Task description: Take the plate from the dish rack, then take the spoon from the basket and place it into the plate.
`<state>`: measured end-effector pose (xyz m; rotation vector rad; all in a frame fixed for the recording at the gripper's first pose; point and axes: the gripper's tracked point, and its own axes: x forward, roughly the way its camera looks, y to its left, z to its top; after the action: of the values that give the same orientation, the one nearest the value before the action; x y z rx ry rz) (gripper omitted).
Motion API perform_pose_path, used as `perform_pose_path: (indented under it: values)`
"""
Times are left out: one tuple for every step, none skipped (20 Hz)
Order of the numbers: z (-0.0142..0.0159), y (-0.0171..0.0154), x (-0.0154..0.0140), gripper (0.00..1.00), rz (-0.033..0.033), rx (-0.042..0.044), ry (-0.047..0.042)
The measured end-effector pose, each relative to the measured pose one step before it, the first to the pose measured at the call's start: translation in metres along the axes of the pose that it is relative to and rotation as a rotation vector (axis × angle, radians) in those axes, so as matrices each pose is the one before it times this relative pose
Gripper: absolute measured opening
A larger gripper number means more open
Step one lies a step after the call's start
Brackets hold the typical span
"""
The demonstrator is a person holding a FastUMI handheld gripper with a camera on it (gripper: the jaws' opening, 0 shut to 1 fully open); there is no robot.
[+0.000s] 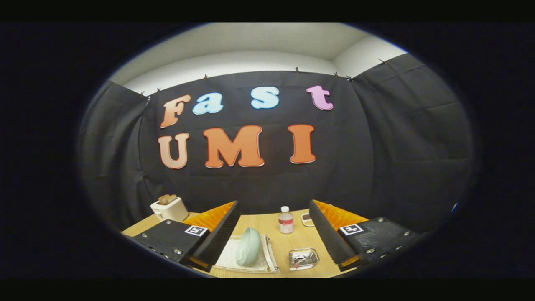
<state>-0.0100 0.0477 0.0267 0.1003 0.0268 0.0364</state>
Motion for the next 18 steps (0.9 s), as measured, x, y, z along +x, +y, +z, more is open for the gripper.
perform_pose_path:
  values:
    - [-0.00452, 0.00203, 0.00314, 0.98, 0.01114, -0.00118, -0.00736]
    - [-0.00385, 0.00418, 0.00245, 0.98, 0.01805, 0.00123, -0.003]
    - [-0.00237, 0.00413, 0.00169, 0.98, 0.0117, 0.00465, -0.00145]
    - [-0.00739, 0.00059, 0.00172, 0.99, 0.001, 0.00066, 0.01059]
    - [-0.00914, -0.00106, 0.002, 0.99, -0.00243, -0.00519, 0.01745]
    - [-0.0103, 0.00004, 0.00279, 0.99, -0.00176, -0.01011, 0.01934]
    - [-0.00916, 0.00033, 0.00235, 0.99, -0.00191, -0.01136, 0.02145]
    - [-0.00863, -0.00057, 0.00302, 0.99, -0.00487, -0.01183, 0.01953]
    - [-0.00862, -0.00177, 0.00325, 0.99, -0.01142, -0.01312, 0.01949]
    - [-0.00818, -0.00042, 0.00355, 0.99, -0.00363, -0.00869, 0.0172]
    - [-0.0081, 0.00304, 0.00264, 0.99, 0.00635, -0.00021, 0.02266]
    - [-0.00873, 0.00465, 0.00155, 0.99, 0.00841, 0.00329, 0.01869]
    - [-0.00572, 0.00244, 0.00302, 0.99, 0.00329, 0.00087, 0.01588]
    - [-0.00703, 0.00129, 0.00391, 0.99, 0.00258, -0.00157, 0.01604]
    - [-0.00678, 0.00222, 0.00369, 0.99, 0.00169, -0.0041, 0.01777]
    - [-0.00714, 0.00225, 0.00379, 0.99, 0.00205, -0.00412, 0.01921]
    - [-0.00549, 0.00162, 0.00273, 0.99, 0.00153, -0.0025, 0.0169]
    - [-0.00613, 0.00156, 0.00381, 0.99, 0.00317, -0.00032, 0.01806]
